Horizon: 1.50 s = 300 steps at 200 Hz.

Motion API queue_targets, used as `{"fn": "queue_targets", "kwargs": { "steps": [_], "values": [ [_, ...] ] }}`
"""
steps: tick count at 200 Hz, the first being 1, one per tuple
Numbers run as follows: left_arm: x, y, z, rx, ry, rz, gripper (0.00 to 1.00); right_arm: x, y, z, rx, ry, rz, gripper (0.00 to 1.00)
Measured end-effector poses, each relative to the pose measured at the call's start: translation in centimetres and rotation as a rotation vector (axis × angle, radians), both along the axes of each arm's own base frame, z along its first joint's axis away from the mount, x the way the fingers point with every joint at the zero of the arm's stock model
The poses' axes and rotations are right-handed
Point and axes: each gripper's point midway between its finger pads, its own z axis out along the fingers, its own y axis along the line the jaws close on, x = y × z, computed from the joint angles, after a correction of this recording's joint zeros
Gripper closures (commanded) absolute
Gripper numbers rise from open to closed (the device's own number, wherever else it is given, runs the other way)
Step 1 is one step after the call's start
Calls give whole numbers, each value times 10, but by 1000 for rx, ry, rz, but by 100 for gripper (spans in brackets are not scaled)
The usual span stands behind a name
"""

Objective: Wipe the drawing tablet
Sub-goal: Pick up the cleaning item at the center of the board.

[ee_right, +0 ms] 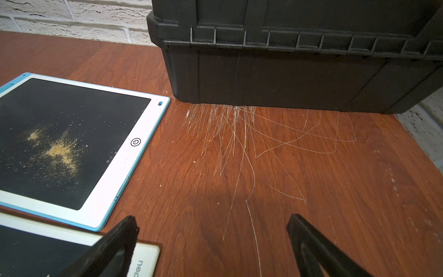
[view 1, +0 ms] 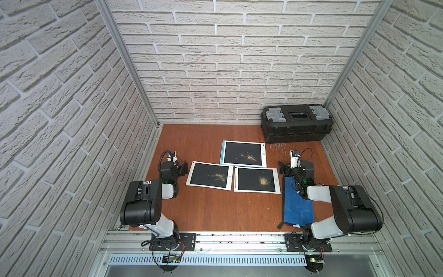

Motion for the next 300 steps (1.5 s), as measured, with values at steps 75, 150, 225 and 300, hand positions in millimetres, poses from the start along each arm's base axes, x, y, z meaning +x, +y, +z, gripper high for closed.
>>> {"fn": "queue_targets", "kwargs": {
  "steps": [75, 150, 225, 300],
  "values": [
    [36, -88, 155, -64, -169, -82, 2, 39, 58, 219, 65, -118, -15, 1],
    [14, -166, 75, -400, 202, -256, 2, -39, 75, 76, 150, 486, -1, 1],
    [-18, -177, 89, -479, 237, -272, 2, -117, 25, 29, 378, 657, -291, 0],
    [-27, -187, 96, -528, 238, -305, 2, -137, -9, -13, 473, 812, -516, 2]
  ]
}}
